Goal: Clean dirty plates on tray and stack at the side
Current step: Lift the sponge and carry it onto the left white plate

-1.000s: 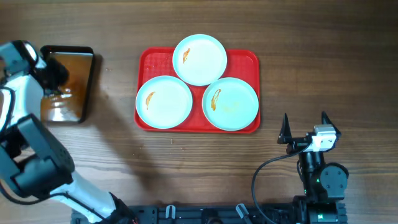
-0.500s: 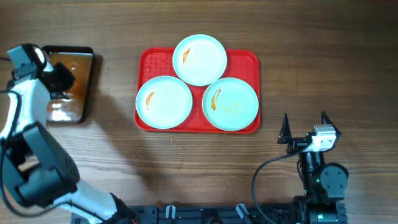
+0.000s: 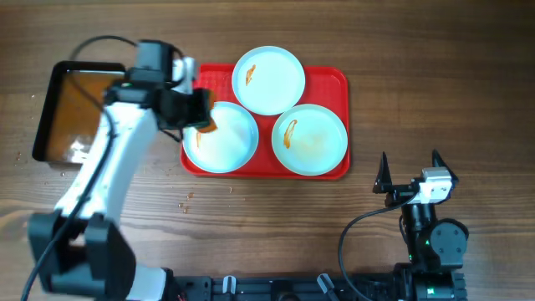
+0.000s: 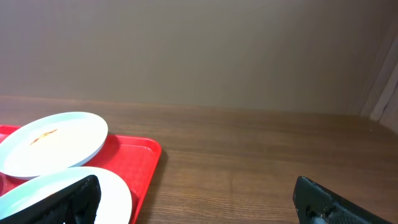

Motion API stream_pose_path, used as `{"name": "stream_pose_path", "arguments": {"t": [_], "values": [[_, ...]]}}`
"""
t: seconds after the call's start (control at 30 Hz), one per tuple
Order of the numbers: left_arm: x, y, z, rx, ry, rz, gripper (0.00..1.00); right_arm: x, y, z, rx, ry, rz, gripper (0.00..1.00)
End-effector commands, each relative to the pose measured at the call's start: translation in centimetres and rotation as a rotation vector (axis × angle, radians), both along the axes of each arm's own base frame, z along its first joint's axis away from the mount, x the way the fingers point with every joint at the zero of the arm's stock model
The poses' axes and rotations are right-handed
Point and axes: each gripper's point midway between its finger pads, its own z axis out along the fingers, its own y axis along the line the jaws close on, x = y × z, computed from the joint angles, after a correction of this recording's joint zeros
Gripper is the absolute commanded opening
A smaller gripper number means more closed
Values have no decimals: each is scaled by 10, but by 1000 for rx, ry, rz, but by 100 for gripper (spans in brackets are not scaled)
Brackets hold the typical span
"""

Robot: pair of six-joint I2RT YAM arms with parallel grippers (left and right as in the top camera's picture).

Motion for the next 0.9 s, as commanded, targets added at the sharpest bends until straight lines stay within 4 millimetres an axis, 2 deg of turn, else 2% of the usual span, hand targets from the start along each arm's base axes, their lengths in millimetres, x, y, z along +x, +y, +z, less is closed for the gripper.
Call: {"name": "stream_pose_path", "arguments": {"t": [0.0,0.1,0.2,0.23,0.27,0.3,0.37,0.43,0.47,0.53,0.57,0.6,0.67,0.73,0.87], "values": [[-8,-31,-54,-2,122,-85,4,0,1,1,-18,-6,8,100],[-8,-26,-93,69,224,16,4,0,1,1,-18,-6,8,100],[-13,-26,-115,90,284,28,4,0,1,1,-18,-6,8,100],[-13,-26,-117,90,287,27,10,0,1,1,-18,-6,8,100],[-12,-27,-118,90,284,27,21,0,1,1,-18,-6,8,100],[-12,-27,-118,90,283,27,42,0,1,1,-18,-6,8,100],[-12,-27,-117,89,285,27,49,0,1,1,-18,-6,8,100],[-11,-26,-103,87,269,23,52,0,1,1,-18,-6,8,100],[-6,-26,-83,83,248,22,54,0,1,1,-18,-6,8,100],[5,-28,-28,60,157,25,55,0,1,1,-18,-6,8,100],[7,-28,-11,51,119,25,56,0,1,1,-18,-6,8,100],[9,-28,12,37,62,27,64,0,1,1,-18,-6,8,100],[5,-23,44,35,-25,38,100,0,1,1,-18,-6,8,100],[-5,-21,44,42,7,36,100,0,1,1,-18,-6,8,100],[-17,-14,23,84,77,44,100,0,1,1,-18,-6,8,100]]}}
